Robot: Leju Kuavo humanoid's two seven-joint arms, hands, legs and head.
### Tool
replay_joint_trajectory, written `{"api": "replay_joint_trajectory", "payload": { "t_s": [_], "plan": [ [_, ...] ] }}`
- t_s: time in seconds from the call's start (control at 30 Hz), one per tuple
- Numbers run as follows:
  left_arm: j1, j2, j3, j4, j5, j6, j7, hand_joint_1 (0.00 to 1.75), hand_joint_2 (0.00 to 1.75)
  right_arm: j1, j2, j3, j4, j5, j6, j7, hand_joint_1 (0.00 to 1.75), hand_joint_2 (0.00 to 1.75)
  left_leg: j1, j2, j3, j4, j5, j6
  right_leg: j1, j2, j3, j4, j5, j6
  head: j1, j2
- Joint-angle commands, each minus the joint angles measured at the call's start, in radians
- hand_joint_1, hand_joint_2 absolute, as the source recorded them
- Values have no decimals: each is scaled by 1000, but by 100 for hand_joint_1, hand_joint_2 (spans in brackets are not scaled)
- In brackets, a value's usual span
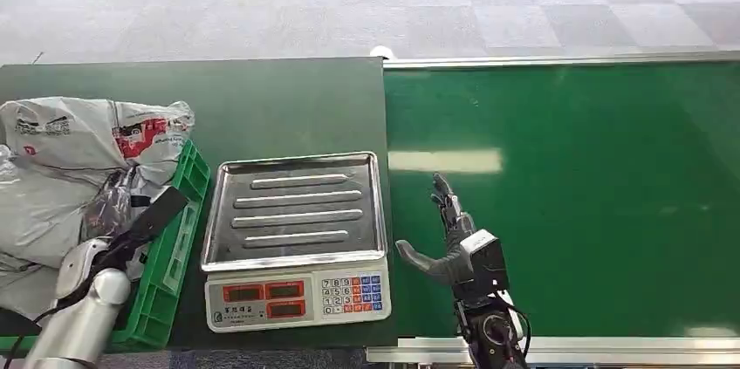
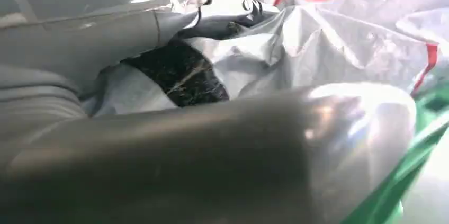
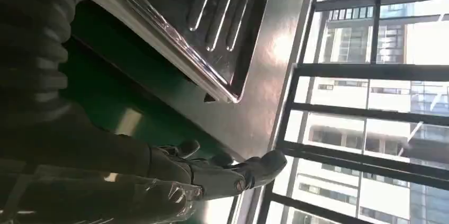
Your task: Moved the parcel from conveyor to table for the left to box.
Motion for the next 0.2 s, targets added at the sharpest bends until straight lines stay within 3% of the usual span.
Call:
{"api": "replay_joint_trajectory", "payload": {
  "t_s": [0.03, 0.2],
  "plan": [
    [-30, 15, -59, 69, -275, 240, 95, 0, 175, -21, -8, -8, 31, -3, -7, 1, 0, 175, 1, 1, -1, 0, 0, 0, 1, 1, -1, -1, 1, 0, 0, 0],
    [-23, -15, -6, 63, -307, 272, 88, 0, 175, -26, -9, -7, 45, -5, -8, 0, 0, 175, 1, 2, -3, -1, 1, 0, 1, 2, -3, -2, 1, 0, 0, 0]
  ]
}}
